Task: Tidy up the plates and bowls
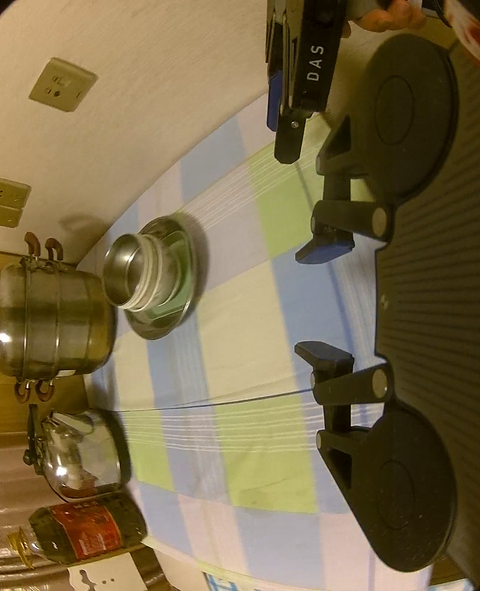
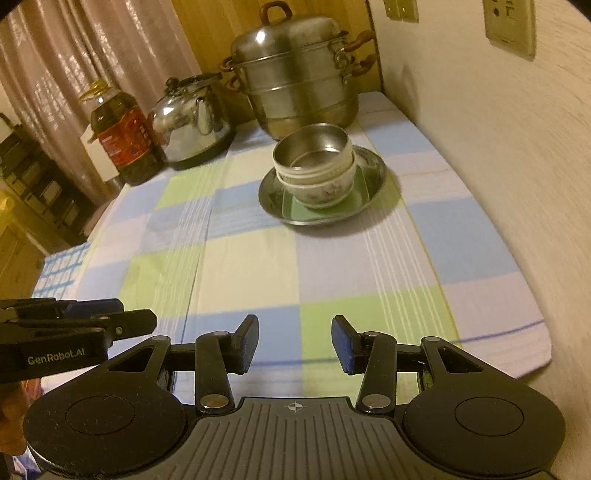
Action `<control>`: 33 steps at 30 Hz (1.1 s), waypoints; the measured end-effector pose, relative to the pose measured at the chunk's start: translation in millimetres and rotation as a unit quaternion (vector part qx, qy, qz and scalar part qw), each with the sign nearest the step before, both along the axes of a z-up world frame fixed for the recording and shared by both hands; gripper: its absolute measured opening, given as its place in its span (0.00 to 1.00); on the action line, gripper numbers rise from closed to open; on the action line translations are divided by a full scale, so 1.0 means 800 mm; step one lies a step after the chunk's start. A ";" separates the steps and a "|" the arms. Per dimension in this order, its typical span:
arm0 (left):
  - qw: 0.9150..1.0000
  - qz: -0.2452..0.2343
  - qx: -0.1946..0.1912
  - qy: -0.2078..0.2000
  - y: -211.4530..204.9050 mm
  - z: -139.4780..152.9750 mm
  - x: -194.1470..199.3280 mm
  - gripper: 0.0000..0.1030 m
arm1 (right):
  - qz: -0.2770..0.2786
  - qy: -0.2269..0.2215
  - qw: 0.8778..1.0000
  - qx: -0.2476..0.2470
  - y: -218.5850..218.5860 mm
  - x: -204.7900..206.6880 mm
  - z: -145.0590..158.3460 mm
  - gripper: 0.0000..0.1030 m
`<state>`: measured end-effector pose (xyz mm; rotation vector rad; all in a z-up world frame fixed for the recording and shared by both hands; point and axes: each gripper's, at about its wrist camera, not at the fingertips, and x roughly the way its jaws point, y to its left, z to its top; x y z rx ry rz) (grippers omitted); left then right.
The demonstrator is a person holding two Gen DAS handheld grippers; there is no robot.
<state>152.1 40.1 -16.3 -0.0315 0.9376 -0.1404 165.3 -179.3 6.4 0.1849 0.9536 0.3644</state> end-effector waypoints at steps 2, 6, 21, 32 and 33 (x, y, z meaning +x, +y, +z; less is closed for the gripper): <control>1.000 0.004 -0.001 0.002 -0.009 -0.003 -0.016 0.42 | 0.009 0.001 1.000 0.006 -0.006 -0.011 0.000 0.43; 1.000 0.014 0.000 0.002 -0.024 -0.003 -0.040 0.42 | 0.028 0.000 1.000 0.008 -0.016 -0.035 0.001 0.43; 1.000 0.015 0.000 -0.013 -0.066 0.007 -0.092 0.42 | 0.049 -0.006 0.999 0.013 -0.044 -0.076 0.004 0.43; 1.000 0.017 0.002 -0.017 -0.073 0.008 -0.099 0.42 | 0.052 -0.010 0.999 0.013 -0.048 -0.084 0.007 0.43; 1.000 0.017 0.002 -0.018 -0.073 0.008 -0.100 0.42 | 0.052 -0.010 0.998 0.013 -0.048 -0.084 0.007 0.43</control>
